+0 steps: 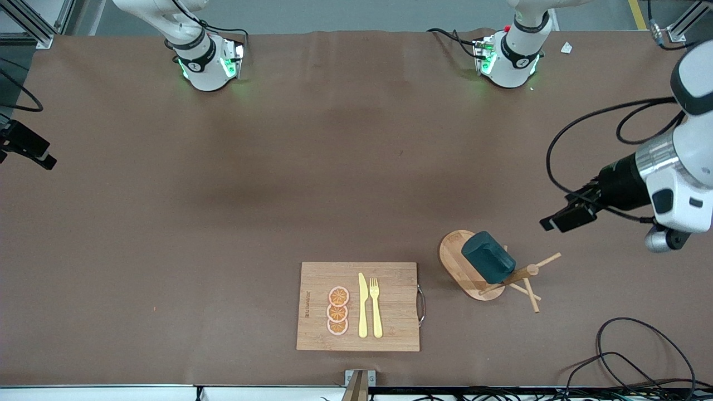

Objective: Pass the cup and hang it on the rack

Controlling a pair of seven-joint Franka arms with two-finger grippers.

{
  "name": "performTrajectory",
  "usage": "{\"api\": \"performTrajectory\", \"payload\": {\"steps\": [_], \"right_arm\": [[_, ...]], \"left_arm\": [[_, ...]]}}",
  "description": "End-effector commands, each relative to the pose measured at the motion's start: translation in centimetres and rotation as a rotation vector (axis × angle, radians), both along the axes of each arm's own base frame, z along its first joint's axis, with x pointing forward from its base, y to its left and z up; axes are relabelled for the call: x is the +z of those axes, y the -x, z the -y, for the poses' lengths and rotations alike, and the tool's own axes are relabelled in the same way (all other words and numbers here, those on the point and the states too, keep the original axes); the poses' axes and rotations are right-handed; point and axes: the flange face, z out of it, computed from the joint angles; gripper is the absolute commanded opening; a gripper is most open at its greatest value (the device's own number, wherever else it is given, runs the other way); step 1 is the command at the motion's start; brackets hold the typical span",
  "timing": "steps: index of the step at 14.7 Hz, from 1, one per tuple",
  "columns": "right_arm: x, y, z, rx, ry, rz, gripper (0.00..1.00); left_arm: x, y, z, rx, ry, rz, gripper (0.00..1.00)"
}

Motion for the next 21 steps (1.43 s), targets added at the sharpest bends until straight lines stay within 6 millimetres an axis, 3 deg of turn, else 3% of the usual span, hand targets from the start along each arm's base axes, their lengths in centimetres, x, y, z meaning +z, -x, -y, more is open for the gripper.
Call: {"api": "performTrajectory", "payload": {"steps": [1, 4, 7, 10, 15, 21], "right_arm": [[0.4, 0.0, 0.5, -0.004, 0.010, 0.005, 1.00], [0.4, 0.0, 0.4, -0.003, 0.010, 0.004, 1.00], [0.4, 0.0, 0.3, -0.001, 0.010, 0.005, 1.00], [0.4, 0.0, 0.4, -0.003, 0.010, 0.004, 1.00], [0.4, 0.0, 0.4, -0.003, 0.010, 0.005, 1.00], [0.4, 0.0, 0.4, -0.002, 0.007, 0.005, 1.00]], "left_arm": [[2.0, 2.2, -1.6, -0.174, -0.173, 0.034, 1.00], [4.8, 4.7, -2.3, -0.334, -0.223, 0.055, 1.00], [6.2, 7.8, -4.2, -0.463, -0.264, 0.049, 1.00], [6.0, 11.2, -4.9, -0.525, -0.273, 0.046, 1.00], [5.3, 15.2, -4.9, -0.534, -0.286, 0.038, 1.00], [5.8, 15.7, -4.5, -0.540, -0.291, 0.047, 1.00]]}}
